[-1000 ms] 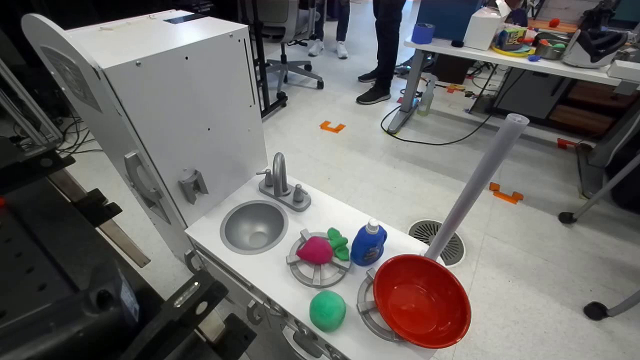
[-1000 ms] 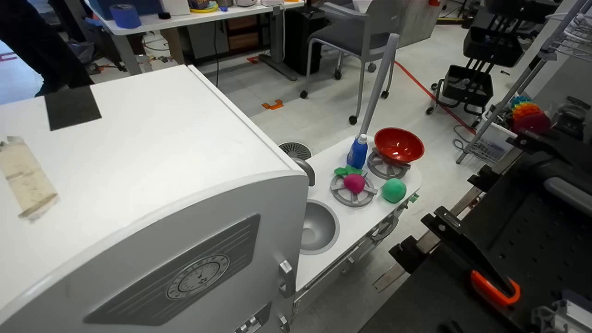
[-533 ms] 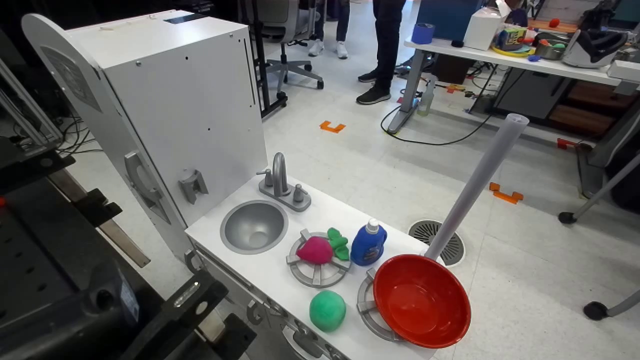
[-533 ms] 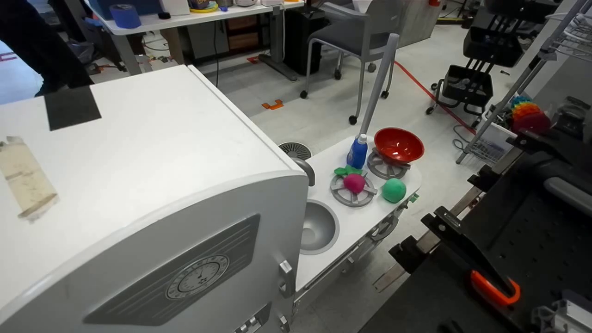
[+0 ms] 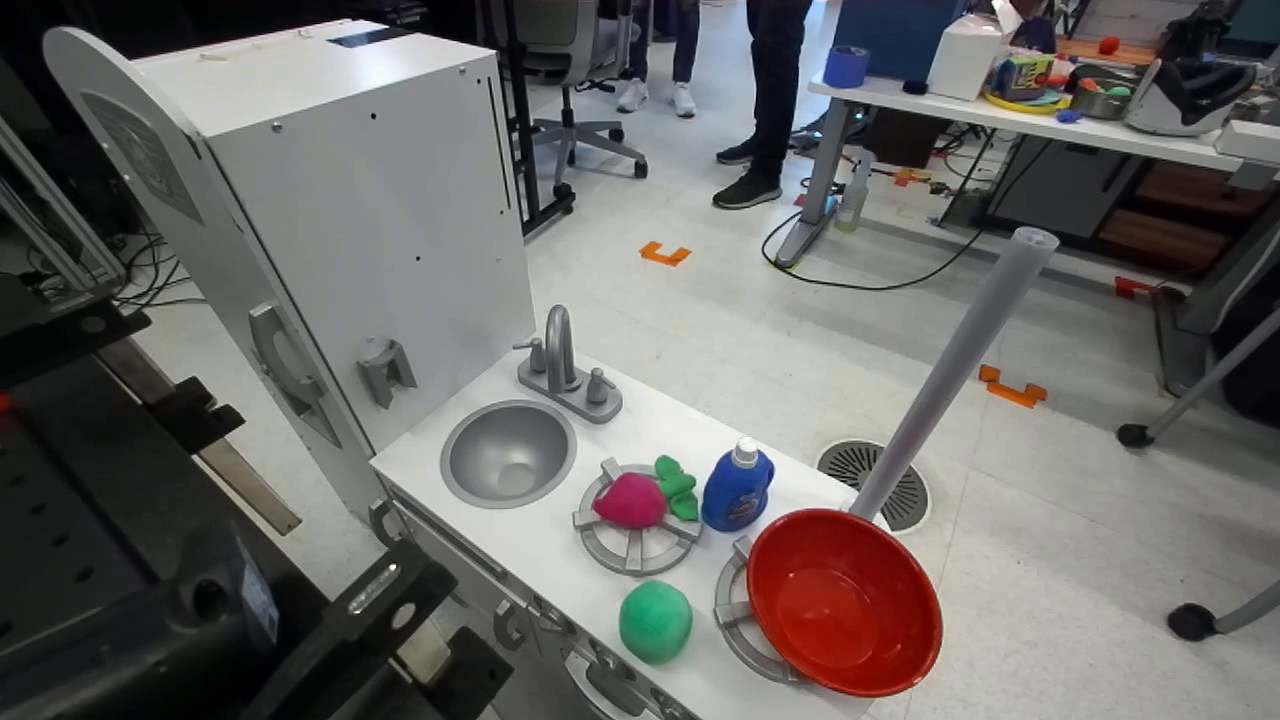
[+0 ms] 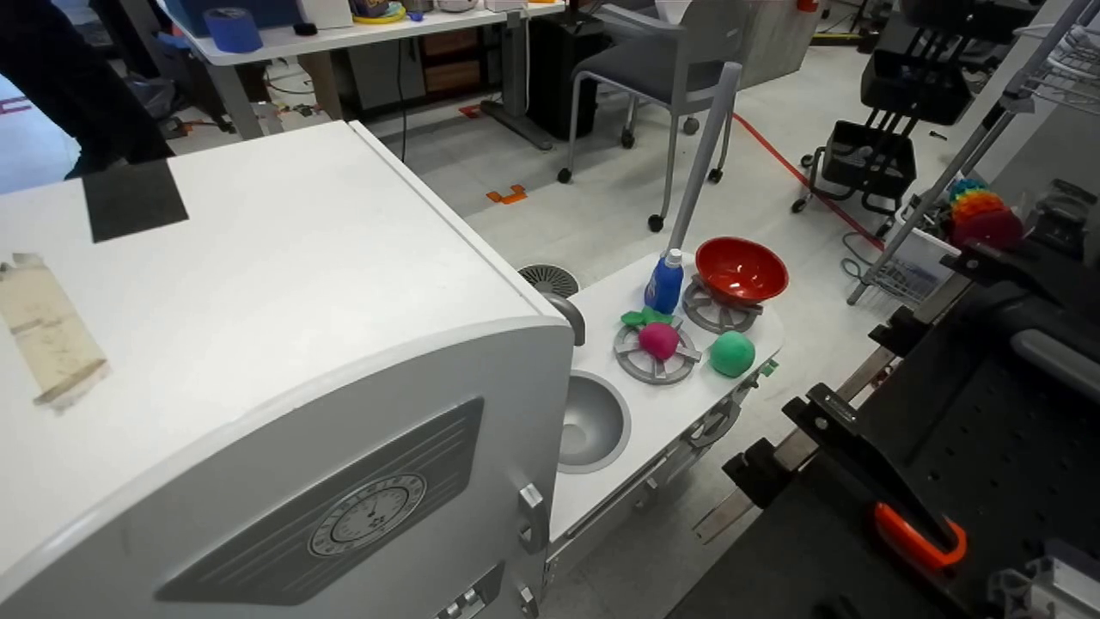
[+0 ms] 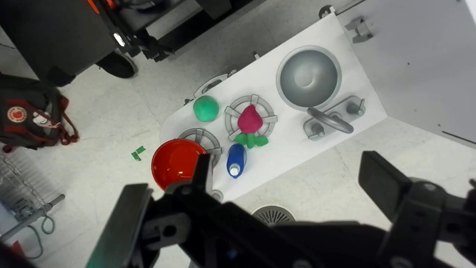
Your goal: Move the tap nozzle to the right
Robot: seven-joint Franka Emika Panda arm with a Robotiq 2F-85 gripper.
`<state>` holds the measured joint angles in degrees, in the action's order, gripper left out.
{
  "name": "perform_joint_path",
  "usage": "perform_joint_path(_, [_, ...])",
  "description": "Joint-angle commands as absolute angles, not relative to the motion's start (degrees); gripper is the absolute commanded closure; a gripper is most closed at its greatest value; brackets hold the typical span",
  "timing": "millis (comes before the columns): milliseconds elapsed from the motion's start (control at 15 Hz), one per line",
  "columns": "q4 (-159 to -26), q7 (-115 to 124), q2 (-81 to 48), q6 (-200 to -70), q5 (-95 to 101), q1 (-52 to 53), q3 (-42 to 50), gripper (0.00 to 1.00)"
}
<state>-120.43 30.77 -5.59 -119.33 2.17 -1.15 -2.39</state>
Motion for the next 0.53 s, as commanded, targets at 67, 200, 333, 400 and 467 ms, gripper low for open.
perform_joint_path(67, [-106.84,41.08,-24.36,-120.62,10.68,3.39,0.69,0.00])
perform_joint_path(200, [-101.50,44.98,-32.19,-119.03,13.51,5.51,3.28,0.00])
perform_joint_path(333, [-96.54,45.99,-39.81,-119.42,12.30,6.23,4.76,0.00])
perform_joint_path(400, [-93.83,45.83,-43.74,-119.27,11.19,6.39,5.17,0.00])
perform_joint_path(467, [-91.10,46.38,-47.19,-119.42,11.83,7.17,6.15,0.00])
